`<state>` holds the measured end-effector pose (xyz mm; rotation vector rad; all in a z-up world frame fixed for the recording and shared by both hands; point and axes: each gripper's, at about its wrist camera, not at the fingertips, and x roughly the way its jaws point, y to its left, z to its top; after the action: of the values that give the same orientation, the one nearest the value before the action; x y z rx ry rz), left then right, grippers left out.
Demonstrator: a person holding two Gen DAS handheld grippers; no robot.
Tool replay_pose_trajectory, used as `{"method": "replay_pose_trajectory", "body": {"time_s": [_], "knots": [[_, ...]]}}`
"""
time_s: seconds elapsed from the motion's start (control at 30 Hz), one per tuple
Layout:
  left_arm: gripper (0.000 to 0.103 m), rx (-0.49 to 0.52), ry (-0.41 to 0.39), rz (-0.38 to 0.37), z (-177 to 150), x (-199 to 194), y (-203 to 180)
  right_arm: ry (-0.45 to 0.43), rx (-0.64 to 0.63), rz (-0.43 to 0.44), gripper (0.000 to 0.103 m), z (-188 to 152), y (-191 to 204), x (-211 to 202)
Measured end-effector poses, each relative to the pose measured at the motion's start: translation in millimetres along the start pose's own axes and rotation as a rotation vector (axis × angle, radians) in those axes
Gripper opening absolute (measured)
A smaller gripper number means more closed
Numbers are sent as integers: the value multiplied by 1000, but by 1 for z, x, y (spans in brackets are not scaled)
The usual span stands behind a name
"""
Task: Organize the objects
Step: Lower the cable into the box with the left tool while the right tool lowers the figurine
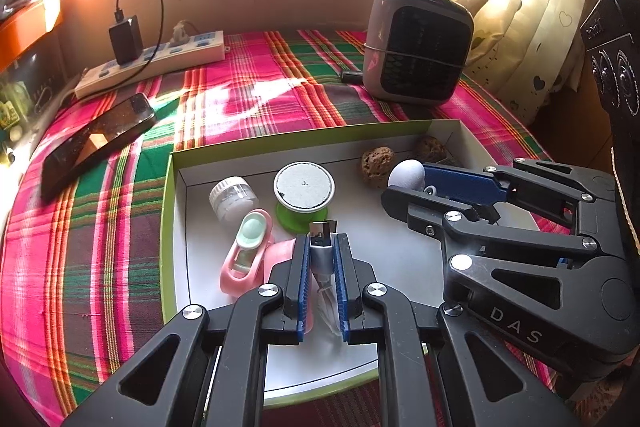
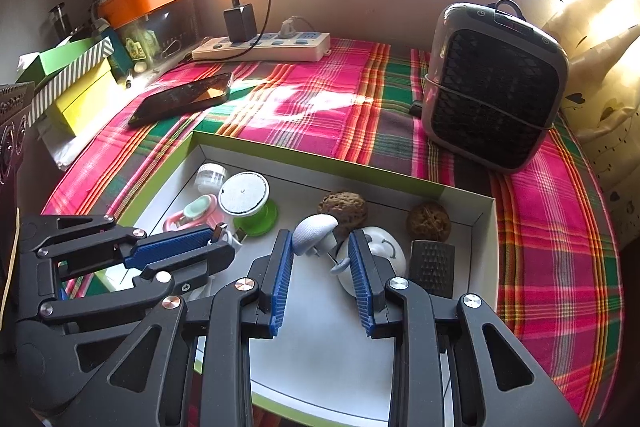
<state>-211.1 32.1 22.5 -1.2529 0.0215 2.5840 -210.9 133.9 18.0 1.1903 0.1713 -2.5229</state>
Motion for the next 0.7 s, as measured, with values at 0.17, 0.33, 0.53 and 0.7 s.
{"method": "replay_pose_trajectory", "body": {"time_s": [0.17, 0.33, 0.53, 0.7], "knots": [[11, -5, 10, -5, -1, -1, 1, 13, -25, 8, 30, 0, 1, 4], [11, -2, 13, -7, -3, 0, 0, 27, -41, 7, 30, -1, 2, 11], [11, -7, 15, -12, -3, 0, 1, 43, -80, 13, 30, 3, 5, 15], [11, -8, 20, -20, -3, 1, 1, 62, -123, 10, 30, 7, 7, 19]]}}
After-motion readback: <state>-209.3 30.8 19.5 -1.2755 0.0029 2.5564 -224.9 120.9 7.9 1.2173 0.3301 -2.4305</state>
